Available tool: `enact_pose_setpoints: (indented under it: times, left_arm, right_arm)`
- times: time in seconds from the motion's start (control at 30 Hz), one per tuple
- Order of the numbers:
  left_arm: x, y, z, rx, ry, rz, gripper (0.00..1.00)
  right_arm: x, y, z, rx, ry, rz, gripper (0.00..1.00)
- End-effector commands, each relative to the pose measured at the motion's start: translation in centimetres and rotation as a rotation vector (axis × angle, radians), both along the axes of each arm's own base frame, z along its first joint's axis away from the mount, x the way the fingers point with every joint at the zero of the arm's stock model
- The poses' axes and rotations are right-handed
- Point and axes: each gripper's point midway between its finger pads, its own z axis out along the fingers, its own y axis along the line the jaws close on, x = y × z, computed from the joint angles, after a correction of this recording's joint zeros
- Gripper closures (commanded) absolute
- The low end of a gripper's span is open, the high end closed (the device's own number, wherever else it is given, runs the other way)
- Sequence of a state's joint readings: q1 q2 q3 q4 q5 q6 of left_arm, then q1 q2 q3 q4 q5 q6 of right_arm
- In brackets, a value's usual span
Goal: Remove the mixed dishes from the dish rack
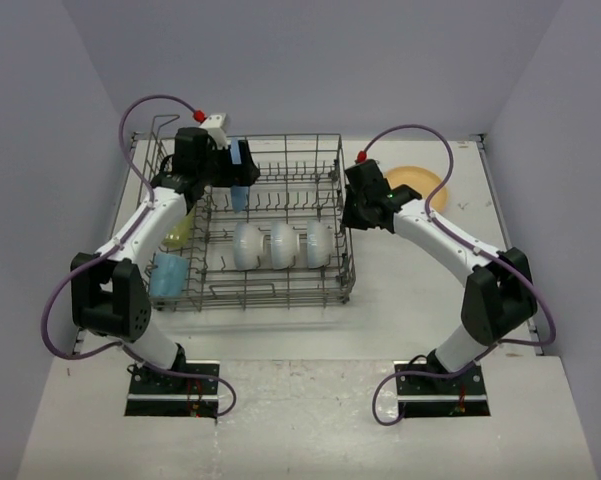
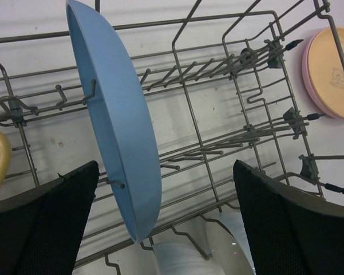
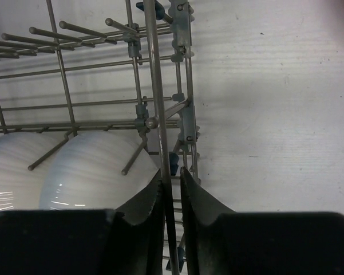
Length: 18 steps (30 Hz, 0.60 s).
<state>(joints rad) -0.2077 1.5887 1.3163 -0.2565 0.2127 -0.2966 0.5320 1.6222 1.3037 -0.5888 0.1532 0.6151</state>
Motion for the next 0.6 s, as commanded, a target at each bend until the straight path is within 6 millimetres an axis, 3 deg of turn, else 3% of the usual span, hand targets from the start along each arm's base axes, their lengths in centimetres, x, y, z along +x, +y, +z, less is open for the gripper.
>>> enact_pose_setpoints:
  times: [0.0, 0.03, 0.13, 0.2, 0.3, 0.37, 0.47, 0.5, 0.57]
  left_arm:
    - [1.3, -0.2, 2.0, -0.033, -0.048, -0.006, 0.00]
    - [1.4, -0.3, 1.9, -0.035, -0.046, -0.007, 0.00]
    - [1.7, -0.5, 1.7, -0.042, -0.045, -0.012, 0.00]
    - [1.7, -0.7, 1.6, -0.053, -0.043, -0.025, 0.08]
    - [1.7, -0.9, 1.7, -0.096, -0.057, -0.043, 0.40]
    - [1.7, -1.0, 1.9, -0.117, -0.065, -0.051, 0.51]
    - [2.0, -0.9, 1.8, -0.119, -0.067, -0.047, 0.74]
    - [2.0, -0.8, 1.9, -0.121, -0.065, -0.045, 0.88]
    - [2.4, -0.3, 2.4, -0.117, -0.077, -0.013, 1.00]
  right_arm:
    - [0.9, -1.5, 0.7, -0.044, -0.034, -0.077, 0.87]
    - [0.9, -1.5, 0.6, -0.043, -0.032, -0.077, 0.93]
    - [0.7, -1.6, 0.1, -0.045, -0.021, -0.085, 0.96]
    - [0.5, -1.5, -0.1, -0.039, -0.015, -0.081, 0.96]
    - [0.2, -1.5, -0.7, -0.036, 0.004, -0.083, 0.96]
    - [-0.1, -1.5, -1.0, -0.038, 0.015, -0.083, 0.96]
    - [-0.2, -1.6, -1.3, -0.038, 0.024, -0.087, 0.96]
    - [-0.3, -1.6, -1.4, -0.041, 0.028, -0.087, 0.96]
    - [-0.1, -1.5, -1.6, -0.043, 0.028, -0.090, 0.96]
